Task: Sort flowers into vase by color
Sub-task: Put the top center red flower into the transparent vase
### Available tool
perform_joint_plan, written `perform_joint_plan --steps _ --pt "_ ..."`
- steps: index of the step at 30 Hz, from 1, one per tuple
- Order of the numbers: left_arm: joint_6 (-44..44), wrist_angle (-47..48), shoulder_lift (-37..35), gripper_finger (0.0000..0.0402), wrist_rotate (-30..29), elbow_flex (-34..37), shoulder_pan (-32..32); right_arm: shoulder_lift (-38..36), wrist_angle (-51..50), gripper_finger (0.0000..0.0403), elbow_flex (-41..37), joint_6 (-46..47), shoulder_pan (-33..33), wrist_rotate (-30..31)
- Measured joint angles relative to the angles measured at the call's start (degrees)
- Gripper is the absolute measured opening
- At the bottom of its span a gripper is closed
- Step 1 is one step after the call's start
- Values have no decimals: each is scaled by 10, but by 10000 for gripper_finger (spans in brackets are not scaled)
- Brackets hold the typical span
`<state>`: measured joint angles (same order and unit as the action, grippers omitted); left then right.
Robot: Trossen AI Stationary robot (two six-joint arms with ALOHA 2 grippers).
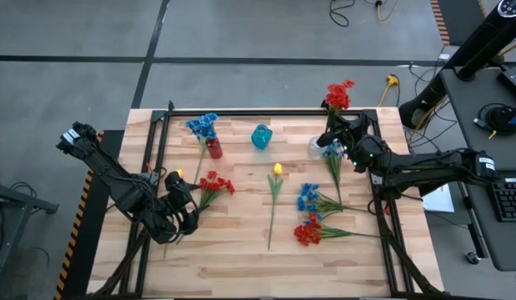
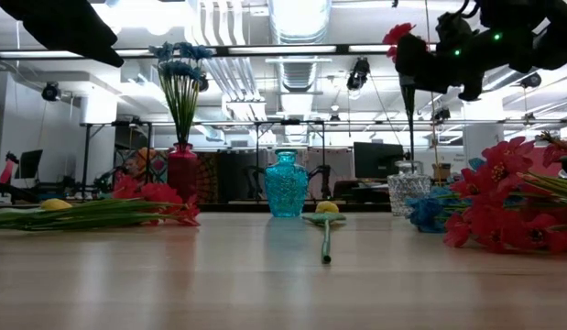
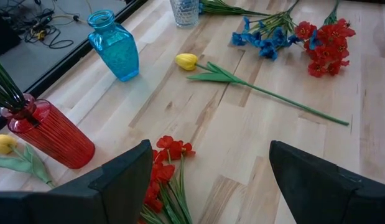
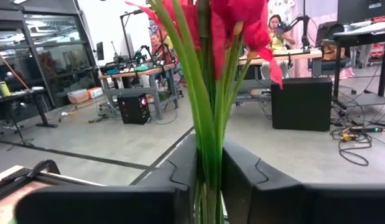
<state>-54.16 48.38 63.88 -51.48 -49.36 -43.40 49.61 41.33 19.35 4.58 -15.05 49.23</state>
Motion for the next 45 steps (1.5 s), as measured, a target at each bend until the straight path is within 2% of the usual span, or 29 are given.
perform_joint_plan --steps 14,36,45 --pt "-4 0 0 302 0 0 0 -5 -37 164 0 24 1 3" --pt "-4 0 0 302 0 0 0 -46 -134 267 0 65 2 -2" --pt "-4 0 0 302 0 0 0 -68 -188 291 0 103 2 -25"
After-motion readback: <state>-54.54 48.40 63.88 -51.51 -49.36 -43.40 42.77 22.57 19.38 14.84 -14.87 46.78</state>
